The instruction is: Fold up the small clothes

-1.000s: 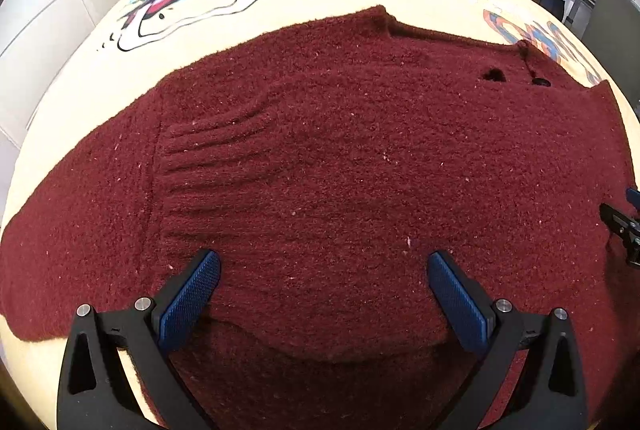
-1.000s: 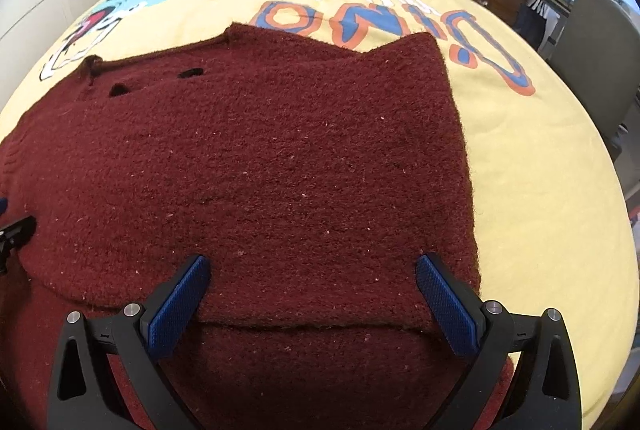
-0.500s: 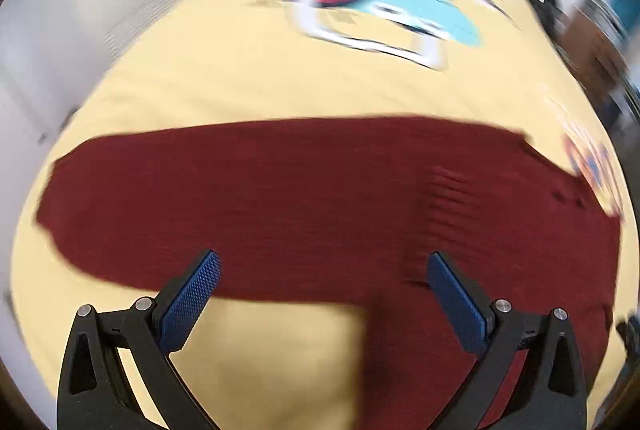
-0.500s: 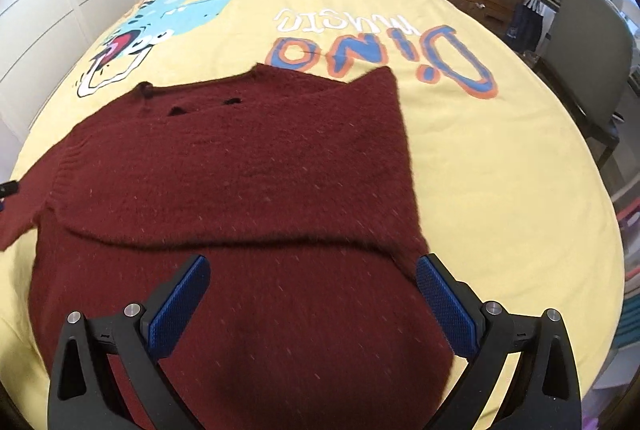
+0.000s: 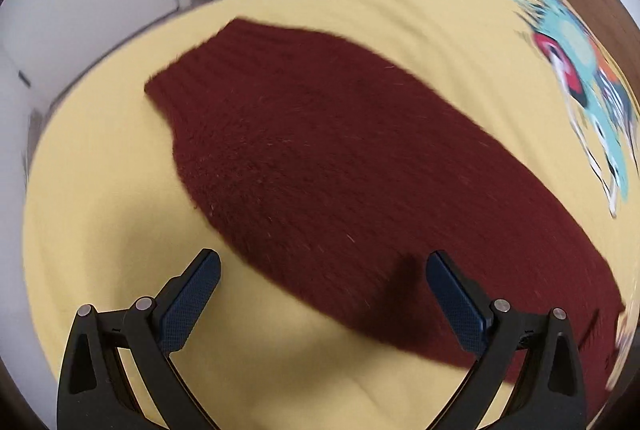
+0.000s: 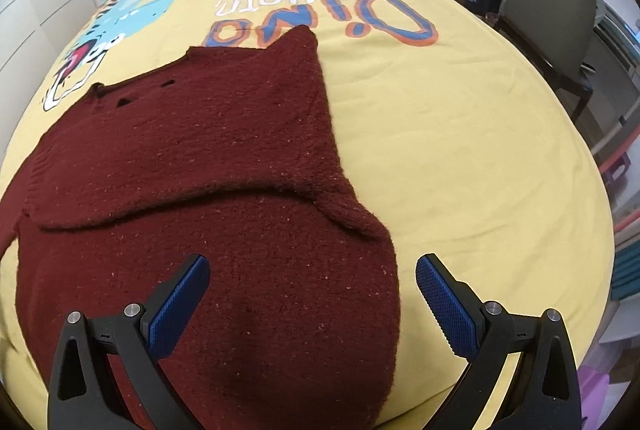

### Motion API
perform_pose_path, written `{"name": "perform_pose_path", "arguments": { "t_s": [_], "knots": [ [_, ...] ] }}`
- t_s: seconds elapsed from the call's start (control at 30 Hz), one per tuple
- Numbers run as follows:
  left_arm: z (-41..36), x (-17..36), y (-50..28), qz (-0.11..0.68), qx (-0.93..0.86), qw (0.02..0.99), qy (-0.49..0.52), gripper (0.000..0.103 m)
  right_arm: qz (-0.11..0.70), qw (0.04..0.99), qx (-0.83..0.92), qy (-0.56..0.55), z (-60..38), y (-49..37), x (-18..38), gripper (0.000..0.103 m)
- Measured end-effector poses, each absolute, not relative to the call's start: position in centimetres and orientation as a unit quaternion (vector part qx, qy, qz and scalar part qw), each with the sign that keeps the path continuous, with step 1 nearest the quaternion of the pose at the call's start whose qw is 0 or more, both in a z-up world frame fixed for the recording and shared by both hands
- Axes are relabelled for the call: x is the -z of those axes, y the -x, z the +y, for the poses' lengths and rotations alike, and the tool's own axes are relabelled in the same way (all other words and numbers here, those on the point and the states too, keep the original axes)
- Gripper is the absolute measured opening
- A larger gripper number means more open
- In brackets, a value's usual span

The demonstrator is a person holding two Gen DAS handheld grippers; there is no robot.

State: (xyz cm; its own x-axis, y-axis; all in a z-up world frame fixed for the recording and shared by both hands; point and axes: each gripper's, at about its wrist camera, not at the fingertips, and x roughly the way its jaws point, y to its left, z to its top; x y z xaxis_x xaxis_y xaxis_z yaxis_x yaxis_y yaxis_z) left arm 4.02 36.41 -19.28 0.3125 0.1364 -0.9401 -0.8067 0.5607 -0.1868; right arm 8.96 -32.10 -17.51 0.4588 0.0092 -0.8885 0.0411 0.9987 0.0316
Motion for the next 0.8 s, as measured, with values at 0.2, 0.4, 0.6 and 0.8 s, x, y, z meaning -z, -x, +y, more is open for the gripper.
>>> {"name": "perform_pose_path", "arguments": {
  "t_s": [0.2, 0.4, 0.6, 0.8],
  "knots": [
    [37.5, 20.3, -4.6, 0.491, -0.316, 0.731, 0.353, 0.081, 0.523, 0.852, 0.007, -0.024, -32.0, -9.1, 17.8, 0.103],
    [36.8, 19.2, -6.1, 0.478, -0.278, 0.762, 0.336, 0.013, 0.53, 0.848, 0.007, -0.023, -31.9, -9.3, 18.6, 0.103],
    [33.8, 16.8, -6.7, 0.476, -0.243, 0.799, 0.277, 0.011, 0.529, 0.848, 0.006, -0.022, -31.8, -9.5, 18.8, 0.103],
    [27.3, 14.3, -7.4, 0.456, -0.184, 0.838, 0.236, 0.011, 0.526, 0.85, 0.0, -0.026, -31.3, -9.5, 18.9, 0.103]
  ]
}}
